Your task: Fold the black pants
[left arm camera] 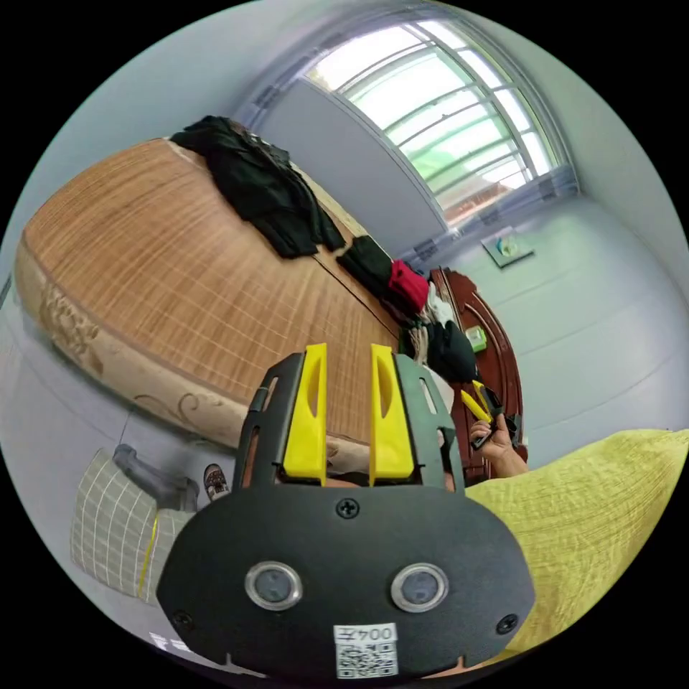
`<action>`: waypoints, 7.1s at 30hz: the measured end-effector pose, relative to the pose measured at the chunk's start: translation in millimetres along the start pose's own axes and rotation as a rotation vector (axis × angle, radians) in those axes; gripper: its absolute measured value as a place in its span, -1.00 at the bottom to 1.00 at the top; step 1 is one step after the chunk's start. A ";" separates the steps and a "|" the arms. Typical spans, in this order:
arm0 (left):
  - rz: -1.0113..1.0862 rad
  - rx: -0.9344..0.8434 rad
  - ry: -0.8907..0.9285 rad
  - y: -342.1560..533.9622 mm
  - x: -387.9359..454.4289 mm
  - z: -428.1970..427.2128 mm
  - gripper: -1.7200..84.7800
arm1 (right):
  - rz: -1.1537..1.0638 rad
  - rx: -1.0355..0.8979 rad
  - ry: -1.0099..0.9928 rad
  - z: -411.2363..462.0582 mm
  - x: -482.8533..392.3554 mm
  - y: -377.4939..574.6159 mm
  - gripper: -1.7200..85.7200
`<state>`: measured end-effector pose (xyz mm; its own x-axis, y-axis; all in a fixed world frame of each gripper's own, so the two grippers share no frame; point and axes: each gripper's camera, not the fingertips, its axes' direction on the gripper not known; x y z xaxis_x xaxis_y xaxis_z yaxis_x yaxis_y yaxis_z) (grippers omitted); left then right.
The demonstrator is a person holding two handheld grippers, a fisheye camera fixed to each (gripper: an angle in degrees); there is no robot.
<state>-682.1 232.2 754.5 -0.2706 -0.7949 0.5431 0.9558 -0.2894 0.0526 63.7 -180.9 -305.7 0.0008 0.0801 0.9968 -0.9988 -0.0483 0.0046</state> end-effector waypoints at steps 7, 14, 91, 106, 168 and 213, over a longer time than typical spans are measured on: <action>-0.212 0.160 -0.055 101.9 -122.0 -66.0 -0.73 | -0.002 -0.163 -0.182 63.6 -5.0 5.4 -0.70; -0.247 0.268 -0.130 161.1 -153.2 -48.8 -0.68 | 0.013 -0.236 -0.299 124.4 35.8 -5.5 -0.72; 0.080 -0.220 0.247 -121.7 -324.8 986.1 -0.79 | 0.383 0.034 -0.214 356.4 434.3 -41.1 -0.83; -0.050 -0.381 0.266 23.0 -329.9 586.0 -0.80 | -0.367 -0.348 -0.115 478.2 195.9 13.4 -0.44; 0.451 -0.231 0.796 -163.8 -538.7 294.9 -0.94 | 0.005 -0.547 -0.818 705.1 72.5 62.0 -0.52; 0.487 0.348 0.377 -347.9 -804.5 -105.5 -0.95 | -1.173 0.052 -0.150 599.6 -184.8 193.0 -0.94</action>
<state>-809.1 916.2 210.9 0.2361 -0.9394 0.2486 0.9427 0.2835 0.1761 -100.1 -802.0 -441.0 0.9247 -0.0150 0.3805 -0.3806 -0.0637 0.9225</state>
